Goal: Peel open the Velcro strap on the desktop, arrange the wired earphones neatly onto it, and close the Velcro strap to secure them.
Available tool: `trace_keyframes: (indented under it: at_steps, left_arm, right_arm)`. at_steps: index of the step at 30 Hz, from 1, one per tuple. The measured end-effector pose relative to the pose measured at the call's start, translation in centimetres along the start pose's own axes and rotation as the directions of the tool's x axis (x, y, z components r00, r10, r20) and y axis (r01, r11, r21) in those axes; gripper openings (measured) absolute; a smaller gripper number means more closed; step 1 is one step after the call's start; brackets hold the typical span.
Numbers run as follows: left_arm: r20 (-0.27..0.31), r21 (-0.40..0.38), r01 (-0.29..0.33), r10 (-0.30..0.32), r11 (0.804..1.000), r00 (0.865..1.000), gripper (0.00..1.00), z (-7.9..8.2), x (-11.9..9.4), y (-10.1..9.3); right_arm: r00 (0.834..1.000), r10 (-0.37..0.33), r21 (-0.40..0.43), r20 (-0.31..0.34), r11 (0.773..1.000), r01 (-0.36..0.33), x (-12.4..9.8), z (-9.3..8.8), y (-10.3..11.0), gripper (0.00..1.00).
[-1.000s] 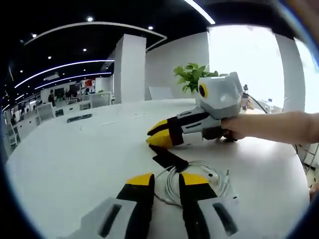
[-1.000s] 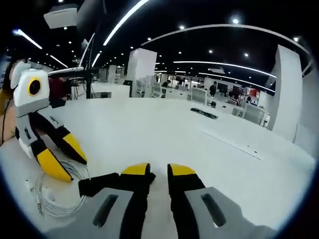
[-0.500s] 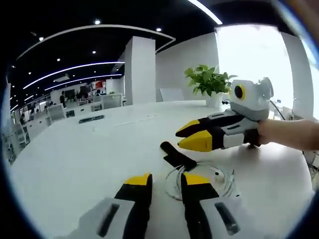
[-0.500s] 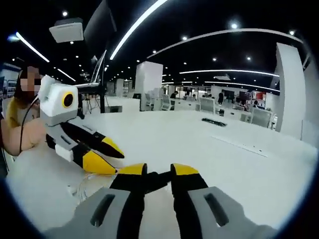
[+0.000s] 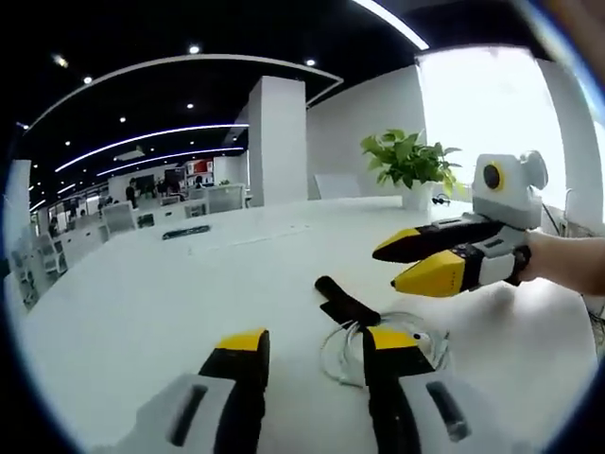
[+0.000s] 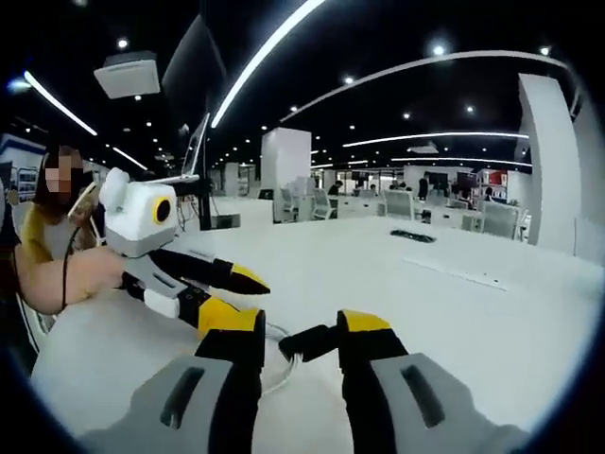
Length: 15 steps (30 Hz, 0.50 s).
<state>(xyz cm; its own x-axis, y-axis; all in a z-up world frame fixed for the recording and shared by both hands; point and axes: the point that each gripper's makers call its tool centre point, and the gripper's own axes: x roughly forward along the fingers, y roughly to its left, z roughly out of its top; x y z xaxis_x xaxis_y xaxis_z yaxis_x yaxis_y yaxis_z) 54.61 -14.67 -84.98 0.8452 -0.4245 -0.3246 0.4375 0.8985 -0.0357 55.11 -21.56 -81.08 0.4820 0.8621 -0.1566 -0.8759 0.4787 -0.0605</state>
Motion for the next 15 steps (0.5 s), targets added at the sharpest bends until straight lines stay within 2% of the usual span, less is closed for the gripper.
trace_keyframes:
  at_steps: [5,11,15]
  left_arm:
    - [-0.012,0.03,0.004,-0.004,1.0,1.0,0.5,-0.1,0.1,-0.6]
    - [0.015,-0.002,0.01,-0.01,1.0,1.0,0.62,0.4,-0.5,-1.3]
    - [0.042,0.011,-0.004,0.003,1.0,0.999,0.7,1.0,-1.3,-1.8]
  right_arm:
    - [1.0,-0.015,0.018,-0.006,1.0,0.015,-1.2,-0.1,-0.1,0.38]
    - [0.999,-0.034,0.051,0.014,0.998,0.033,-2.7,0.0,0.2,0.47]
    - [0.998,-0.058,0.082,0.036,0.995,0.055,-3.5,0.4,0.2,0.51]
